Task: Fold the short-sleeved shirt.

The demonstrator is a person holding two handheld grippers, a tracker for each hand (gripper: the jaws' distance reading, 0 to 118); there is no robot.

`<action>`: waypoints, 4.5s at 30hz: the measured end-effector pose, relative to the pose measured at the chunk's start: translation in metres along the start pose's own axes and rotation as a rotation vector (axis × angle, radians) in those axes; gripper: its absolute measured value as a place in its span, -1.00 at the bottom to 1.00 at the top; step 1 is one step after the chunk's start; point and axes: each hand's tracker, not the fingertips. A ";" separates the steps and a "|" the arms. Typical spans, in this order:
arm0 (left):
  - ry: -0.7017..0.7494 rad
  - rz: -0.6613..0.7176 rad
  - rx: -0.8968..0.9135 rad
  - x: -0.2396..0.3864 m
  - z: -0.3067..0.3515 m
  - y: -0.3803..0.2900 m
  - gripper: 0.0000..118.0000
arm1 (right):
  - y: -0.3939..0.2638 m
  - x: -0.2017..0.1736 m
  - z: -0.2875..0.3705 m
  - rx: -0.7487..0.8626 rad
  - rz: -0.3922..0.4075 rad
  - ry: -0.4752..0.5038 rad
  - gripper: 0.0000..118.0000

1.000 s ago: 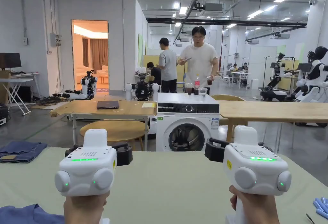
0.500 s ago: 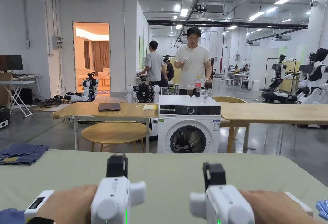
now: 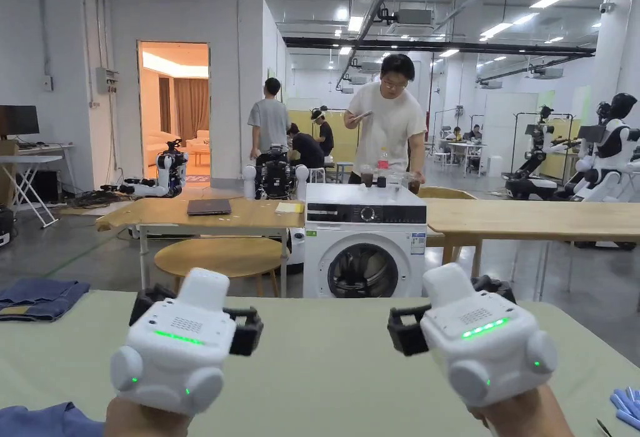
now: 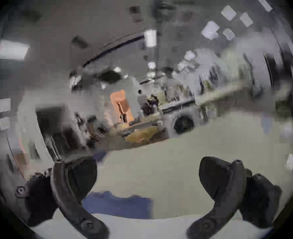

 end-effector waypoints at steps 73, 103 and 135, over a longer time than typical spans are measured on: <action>0.132 0.226 -0.940 -0.219 -0.105 -0.229 0.98 | -0.067 -0.289 -0.015 -0.064 -0.043 0.506 -1.00; -0.236 0.092 -0.611 -0.030 -0.112 -0.110 -1.00 | -0.091 -0.113 0.008 -0.123 -0.083 0.229 -1.00; -0.292 -0.064 -0.341 0.047 -0.001 -0.098 0.51 | -0.115 -0.007 0.031 -0.196 -0.186 0.083 -1.00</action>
